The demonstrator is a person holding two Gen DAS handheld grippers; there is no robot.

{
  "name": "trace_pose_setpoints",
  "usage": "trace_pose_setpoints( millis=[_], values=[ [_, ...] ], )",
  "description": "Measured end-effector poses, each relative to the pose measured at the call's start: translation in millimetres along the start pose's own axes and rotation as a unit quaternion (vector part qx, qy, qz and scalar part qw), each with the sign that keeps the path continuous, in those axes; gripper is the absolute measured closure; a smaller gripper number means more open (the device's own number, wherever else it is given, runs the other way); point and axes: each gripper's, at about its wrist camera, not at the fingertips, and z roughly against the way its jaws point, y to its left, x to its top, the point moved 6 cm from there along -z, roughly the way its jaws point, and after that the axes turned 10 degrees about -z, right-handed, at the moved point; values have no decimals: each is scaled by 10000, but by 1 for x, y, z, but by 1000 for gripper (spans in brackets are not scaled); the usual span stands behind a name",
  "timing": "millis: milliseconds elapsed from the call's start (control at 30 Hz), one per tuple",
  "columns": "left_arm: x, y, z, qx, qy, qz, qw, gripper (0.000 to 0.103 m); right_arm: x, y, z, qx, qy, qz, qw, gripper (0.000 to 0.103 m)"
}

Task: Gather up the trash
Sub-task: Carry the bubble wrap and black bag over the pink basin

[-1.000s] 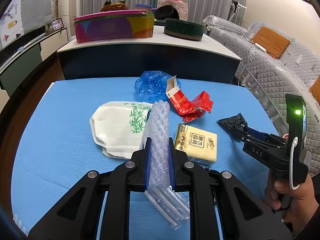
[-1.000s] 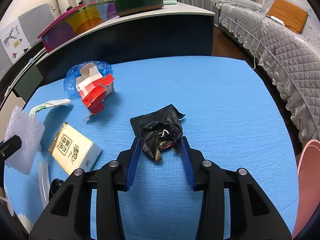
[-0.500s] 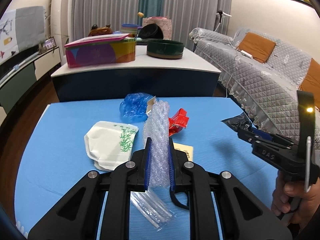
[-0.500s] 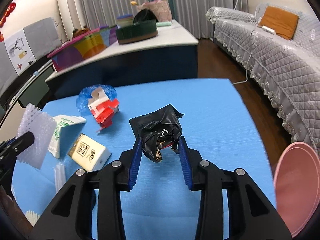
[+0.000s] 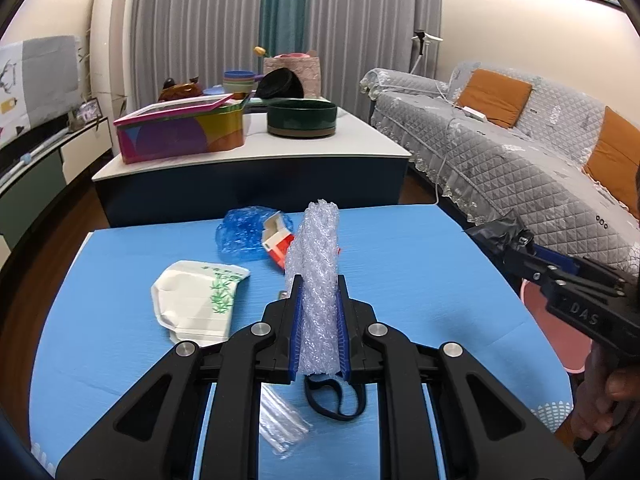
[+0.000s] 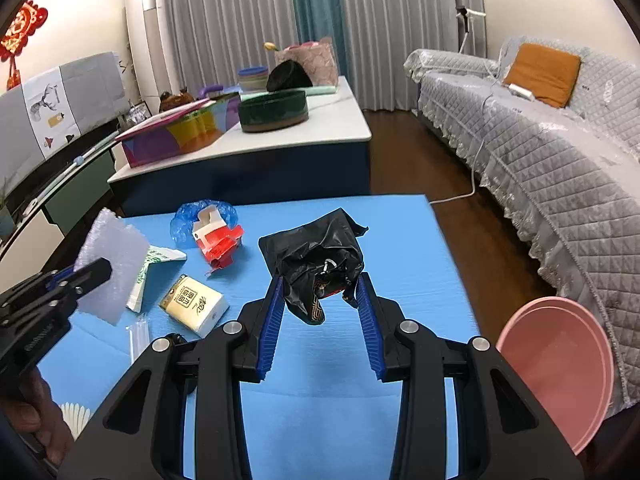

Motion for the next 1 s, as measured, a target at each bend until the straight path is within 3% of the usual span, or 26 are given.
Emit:
trace_pose_setpoints(
  millis=[500, 1000],
  values=[
    [7, -48, 5, -307, -166, -182, 9992, 89, 7, -44, 56, -301, -390, -79, 9988, 66],
    [24, -127, -10, -841, -281, -453, 9950, 89, 10, -113, 81, -708, -529, -381, 9954, 66]
  ],
)
